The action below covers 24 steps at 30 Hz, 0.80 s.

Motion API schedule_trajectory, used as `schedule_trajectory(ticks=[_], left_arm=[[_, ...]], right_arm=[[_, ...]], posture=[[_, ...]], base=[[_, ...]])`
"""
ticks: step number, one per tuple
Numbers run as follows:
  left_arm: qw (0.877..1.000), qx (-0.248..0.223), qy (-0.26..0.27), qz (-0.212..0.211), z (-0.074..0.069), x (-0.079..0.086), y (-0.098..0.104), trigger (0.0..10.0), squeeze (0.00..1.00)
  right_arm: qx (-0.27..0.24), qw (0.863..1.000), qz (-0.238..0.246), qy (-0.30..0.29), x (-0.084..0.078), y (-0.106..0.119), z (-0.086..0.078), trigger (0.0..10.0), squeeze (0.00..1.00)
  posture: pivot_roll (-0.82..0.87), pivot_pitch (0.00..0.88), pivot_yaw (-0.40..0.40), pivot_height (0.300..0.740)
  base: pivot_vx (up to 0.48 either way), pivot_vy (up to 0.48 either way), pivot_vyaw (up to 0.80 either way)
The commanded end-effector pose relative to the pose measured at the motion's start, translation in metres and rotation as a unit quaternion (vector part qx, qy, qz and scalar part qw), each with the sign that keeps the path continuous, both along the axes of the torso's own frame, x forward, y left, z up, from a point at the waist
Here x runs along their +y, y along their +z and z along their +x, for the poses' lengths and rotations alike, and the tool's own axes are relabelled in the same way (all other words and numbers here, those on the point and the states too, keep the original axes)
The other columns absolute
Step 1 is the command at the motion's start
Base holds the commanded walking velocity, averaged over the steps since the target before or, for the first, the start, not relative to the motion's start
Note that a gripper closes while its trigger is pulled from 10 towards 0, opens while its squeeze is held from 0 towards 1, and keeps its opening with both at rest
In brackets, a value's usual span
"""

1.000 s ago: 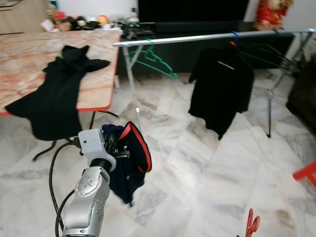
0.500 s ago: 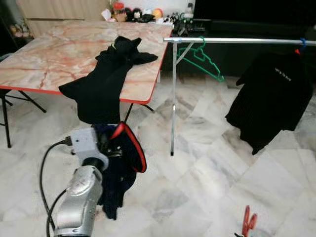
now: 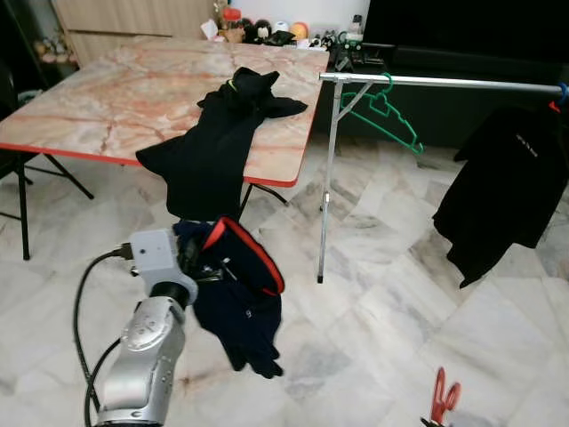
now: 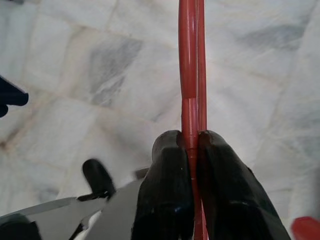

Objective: Hang hanger

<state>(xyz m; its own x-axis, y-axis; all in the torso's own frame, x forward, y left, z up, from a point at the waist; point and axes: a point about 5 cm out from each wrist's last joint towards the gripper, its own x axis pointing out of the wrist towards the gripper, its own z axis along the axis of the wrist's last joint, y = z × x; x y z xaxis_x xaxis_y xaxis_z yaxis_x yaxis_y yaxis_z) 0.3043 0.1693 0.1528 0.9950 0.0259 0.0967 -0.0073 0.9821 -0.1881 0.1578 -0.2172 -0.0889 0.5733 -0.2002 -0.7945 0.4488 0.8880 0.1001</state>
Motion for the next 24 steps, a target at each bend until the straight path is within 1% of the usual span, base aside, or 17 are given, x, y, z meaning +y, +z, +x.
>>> schedule_trajectory(ticks=[1,16,20,22,24], left_arm=[[1.000,-0.013,-0.005,0.004,-0.0001,-0.0023,0.0058,10.0,0.00],[1.000,-0.013,-0.014,0.008,-0.0010,-0.0013,0.0068,10.0,0.00],[1.000,-0.012,-0.014,0.009,-0.0012,-0.0002,0.0067,10.0,0.00],[1.000,-0.011,-0.013,0.009,-0.0015,0.0000,0.0065,10.0,0.00],[1.000,-0.010,-0.014,0.009,-0.0017,0.0003,0.0065,10.0,0.00]], right_arm=[[0.017,1.000,-0.001,-0.006,-0.0029,-0.0043,-0.0122,10.0,0.00],[0.016,1.000,-0.001,-0.017,-0.0037,-0.0049,-0.0147,10.0,0.00],[0.015,1.000,0.000,-0.018,-0.0031,-0.0052,-0.0153,10.0,0.00],[0.015,1.000,-0.001,-0.017,-0.0028,-0.0053,-0.0156,10.0,0.00],[0.015,1.000,-0.002,-0.012,-0.0016,-0.0056,-0.0161,10.0,0.00]], posture=[[0.02,0.101,0.004,0.740],[0.02,0.093,0.009,0.740],[0.02,0.103,0.008,0.740],[0.02,0.105,0.008,0.740],[0.02,0.112,0.006,0.740]], base=[[0.000,0.480,0.00],[0.000,0.480,0.00],[0.000,0.480,-0.80],[0.000,0.480,-0.44],[0.000,0.480,0.00]])
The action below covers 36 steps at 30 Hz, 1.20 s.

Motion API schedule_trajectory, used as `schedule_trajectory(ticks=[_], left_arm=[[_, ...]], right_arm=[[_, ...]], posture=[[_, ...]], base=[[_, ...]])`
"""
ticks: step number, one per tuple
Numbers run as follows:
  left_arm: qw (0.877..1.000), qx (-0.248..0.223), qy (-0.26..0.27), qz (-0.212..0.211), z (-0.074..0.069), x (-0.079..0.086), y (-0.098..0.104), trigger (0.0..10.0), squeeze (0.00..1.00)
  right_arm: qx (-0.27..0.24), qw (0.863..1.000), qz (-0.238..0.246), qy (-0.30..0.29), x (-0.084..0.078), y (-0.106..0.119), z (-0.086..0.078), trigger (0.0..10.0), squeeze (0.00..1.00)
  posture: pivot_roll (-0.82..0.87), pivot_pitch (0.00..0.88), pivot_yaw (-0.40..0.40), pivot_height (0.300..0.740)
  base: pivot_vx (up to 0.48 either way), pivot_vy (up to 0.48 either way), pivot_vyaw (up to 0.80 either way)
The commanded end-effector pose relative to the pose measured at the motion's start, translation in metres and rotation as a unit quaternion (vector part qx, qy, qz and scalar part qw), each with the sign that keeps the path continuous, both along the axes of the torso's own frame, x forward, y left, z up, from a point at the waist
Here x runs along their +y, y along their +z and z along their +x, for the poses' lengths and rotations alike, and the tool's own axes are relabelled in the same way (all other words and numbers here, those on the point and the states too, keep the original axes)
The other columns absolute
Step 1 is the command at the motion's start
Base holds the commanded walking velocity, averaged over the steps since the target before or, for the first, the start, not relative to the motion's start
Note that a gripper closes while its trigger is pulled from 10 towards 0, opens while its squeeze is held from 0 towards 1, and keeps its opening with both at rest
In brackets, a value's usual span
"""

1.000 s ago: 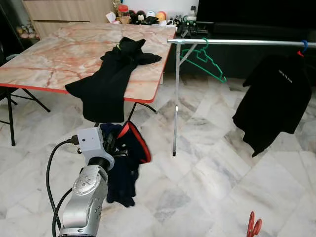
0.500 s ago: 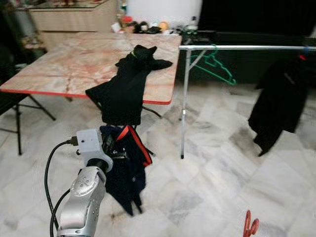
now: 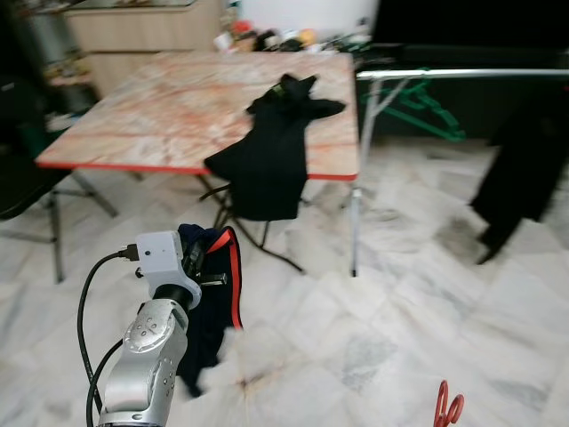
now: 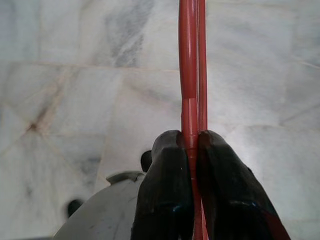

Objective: Hang hanger

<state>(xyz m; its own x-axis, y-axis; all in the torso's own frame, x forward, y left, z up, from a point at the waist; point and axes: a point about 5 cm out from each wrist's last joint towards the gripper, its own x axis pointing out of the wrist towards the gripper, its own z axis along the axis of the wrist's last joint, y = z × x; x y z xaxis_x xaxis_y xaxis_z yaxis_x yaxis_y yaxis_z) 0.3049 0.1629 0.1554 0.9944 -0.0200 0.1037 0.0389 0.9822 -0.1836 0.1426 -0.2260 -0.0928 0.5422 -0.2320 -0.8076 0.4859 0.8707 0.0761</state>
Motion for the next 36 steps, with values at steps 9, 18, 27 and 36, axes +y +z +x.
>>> schedule_trajectory(ticks=[9,18,27,36], left_arm=[[1.000,-0.006,0.011,0.006,-0.003,0.007,0.004,10.0,0.00],[1.000,-0.007,-0.003,0.008,-0.004,0.004,0.003,10.0,0.00],[0.999,0.001,-0.028,0.018,-0.007,-0.001,-0.001,10.0,0.00],[0.999,0.001,-0.043,0.014,-0.008,-0.005,0.000,10.0,0.00]], right_arm=[[0.000,1.000,0.008,0.010,0.008,-0.002,-0.001,10.0,0.00],[0.000,1.000,0.010,0.022,0.010,-0.002,0.000,10.0,0.00],[0.000,1.000,0.014,0.023,0.011,-0.002,0.000,10.0,0.00],[-0.002,1.000,0.014,0.024,0.011,-0.002,0.001,10.0,0.00]], posture=[[0.02,0.119,0.002,0.740],[0.02,0.123,0.002,0.740],[0.03,0.125,0.004,0.740],[0.03,0.127,0.004,0.740]], base=[[0.000,0.480,0.00],[0.000,0.302,0.00],[0.000,0.000,0.00],[0.030,0.000,0.00]])
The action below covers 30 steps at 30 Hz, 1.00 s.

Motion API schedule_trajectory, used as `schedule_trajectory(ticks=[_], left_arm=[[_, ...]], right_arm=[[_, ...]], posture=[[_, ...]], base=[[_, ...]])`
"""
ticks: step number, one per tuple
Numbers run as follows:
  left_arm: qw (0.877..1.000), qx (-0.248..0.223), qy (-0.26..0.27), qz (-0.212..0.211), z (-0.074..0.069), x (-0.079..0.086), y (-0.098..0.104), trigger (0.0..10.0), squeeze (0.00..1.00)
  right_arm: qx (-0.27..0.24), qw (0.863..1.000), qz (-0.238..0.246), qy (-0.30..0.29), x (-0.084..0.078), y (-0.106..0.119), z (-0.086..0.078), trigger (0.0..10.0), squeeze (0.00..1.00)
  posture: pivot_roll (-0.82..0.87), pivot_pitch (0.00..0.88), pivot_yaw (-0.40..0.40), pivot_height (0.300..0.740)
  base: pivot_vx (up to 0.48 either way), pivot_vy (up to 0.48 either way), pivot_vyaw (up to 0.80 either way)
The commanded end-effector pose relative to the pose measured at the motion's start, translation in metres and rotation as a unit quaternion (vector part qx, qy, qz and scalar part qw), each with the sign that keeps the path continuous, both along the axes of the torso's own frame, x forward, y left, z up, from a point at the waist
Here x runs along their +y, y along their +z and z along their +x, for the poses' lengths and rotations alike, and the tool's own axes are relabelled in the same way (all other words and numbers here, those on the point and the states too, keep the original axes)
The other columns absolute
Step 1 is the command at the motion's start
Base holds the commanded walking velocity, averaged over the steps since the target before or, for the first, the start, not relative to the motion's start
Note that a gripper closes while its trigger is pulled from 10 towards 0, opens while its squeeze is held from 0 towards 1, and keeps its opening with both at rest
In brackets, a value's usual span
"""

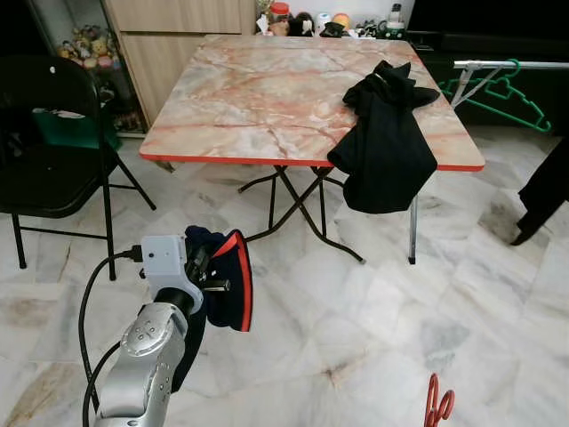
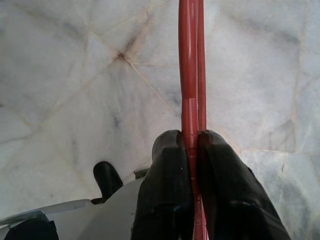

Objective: Hang hanger

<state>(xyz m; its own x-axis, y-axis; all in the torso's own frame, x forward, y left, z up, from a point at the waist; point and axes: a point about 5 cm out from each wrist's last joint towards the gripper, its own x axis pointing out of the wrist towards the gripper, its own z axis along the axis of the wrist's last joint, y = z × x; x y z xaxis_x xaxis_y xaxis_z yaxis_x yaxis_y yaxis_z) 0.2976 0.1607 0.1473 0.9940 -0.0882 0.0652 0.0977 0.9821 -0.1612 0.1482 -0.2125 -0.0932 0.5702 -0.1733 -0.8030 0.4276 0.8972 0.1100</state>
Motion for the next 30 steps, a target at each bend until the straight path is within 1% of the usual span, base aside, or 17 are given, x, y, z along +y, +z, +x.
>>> schedule_trajectory(ticks=[1,11,21,30], left_arm=[[1.000,-0.018,-0.010,0.001,-0.001,-0.003,0.009,10.0,0.00],[1.000,-0.015,-0.016,-0.003,-0.002,-0.004,0.008,10.0,0.00],[1.000,-0.017,-0.016,-0.006,-0.003,-0.005,0.009,10.0,0.00],[0.999,-0.035,-0.013,-0.007,0.000,-0.003,0.019,10.0,0.00]], right_arm=[[0.008,1.000,-0.001,-0.007,-0.003,-0.001,-0.005,10.0,0.00],[0.008,1.000,-0.001,-0.003,-0.003,-0.001,-0.004,10.0,0.00],[0.007,1.000,-0.001,-0.005,-0.004,-0.001,-0.004,10.0,0.00],[0.004,1.000,-0.002,-0.003,-0.004,-0.001,-0.004,10.0,0.00]], posture=[[0.03,0.127,0.004,0.740],[0.03,0.134,0.002,0.740],[0.03,0.137,-0.001,0.740],[0.03,0.137,-0.003,0.740]], base=[[0.277,0.000,0.00],[0.336,0.000,0.00],[0.415,0.000,0.00],[0.440,0.000,0.00]])
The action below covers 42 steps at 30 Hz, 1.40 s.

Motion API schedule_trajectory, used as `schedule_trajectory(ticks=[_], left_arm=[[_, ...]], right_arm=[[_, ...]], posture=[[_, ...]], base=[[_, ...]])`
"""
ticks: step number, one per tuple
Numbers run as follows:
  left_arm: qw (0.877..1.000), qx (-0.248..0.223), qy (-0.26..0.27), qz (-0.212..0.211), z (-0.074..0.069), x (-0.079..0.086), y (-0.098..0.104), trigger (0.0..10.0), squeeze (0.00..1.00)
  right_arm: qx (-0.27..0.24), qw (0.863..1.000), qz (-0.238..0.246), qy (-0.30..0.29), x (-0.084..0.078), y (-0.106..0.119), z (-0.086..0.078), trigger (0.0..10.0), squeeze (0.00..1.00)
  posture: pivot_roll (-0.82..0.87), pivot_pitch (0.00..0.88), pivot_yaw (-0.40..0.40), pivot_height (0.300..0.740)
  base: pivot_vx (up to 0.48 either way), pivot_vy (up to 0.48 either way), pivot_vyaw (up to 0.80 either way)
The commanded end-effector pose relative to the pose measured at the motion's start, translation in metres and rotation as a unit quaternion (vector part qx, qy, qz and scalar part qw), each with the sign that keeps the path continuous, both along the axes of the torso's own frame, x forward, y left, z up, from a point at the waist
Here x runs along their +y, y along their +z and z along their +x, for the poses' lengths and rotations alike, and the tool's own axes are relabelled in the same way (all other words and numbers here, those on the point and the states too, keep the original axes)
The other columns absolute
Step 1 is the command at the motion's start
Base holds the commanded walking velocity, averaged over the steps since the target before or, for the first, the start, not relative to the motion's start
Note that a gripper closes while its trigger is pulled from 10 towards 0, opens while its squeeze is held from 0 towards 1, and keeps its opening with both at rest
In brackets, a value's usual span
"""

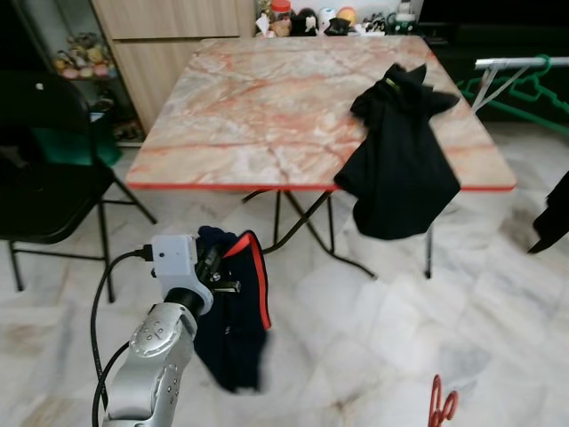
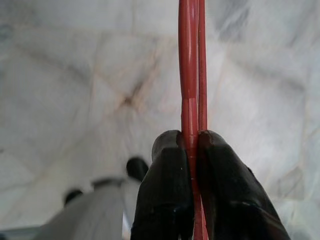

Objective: Hang hanger

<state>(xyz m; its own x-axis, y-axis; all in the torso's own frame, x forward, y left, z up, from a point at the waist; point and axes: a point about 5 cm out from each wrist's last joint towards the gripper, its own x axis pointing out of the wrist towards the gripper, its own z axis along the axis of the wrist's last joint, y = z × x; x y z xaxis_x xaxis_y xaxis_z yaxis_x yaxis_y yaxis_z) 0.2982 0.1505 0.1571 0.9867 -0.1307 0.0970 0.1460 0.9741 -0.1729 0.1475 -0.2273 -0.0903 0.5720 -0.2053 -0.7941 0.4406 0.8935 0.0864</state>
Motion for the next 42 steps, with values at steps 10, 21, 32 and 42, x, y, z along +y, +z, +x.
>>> schedule_trajectory(ticks=[10,21,32,42], left_arm=[[0.991,-0.121,-0.034,0.049,0.048,-0.008,0.073,10.0,0.00],[0.960,-0.236,-0.133,0.066,0.088,-0.076,0.176,10.0,0.00],[0.958,-0.234,-0.153,0.068,0.093,-0.091,0.171,10.0,0.00],[0.971,-0.147,-0.173,0.077,0.077,-0.070,0.094,10.0,0.00]], right_arm=[[0.018,1.000,0.008,0.016,0.010,-0.004,-0.002,10.0,0.00],[0.018,1.000,0.009,0.012,0.012,-0.003,0.001,10.0,0.00],[0.017,1.000,0.009,0.010,0.012,-0.003,0.000,10.0,0.00],[0.023,1.000,0.007,0.016,0.012,-0.005,-0.004,10.0,0.00]], posture=[[0.07,0.133,-0.003,0.740],[0.05,0.115,0.019,0.740],[0.04,0.109,0.021,0.740],[0.03,0.106,0.023,0.740]], base=[[0.447,0.000,0.00],[0.470,0.000,0.00],[0.480,0.000,0.00],[0.137,0.000,0.00]])
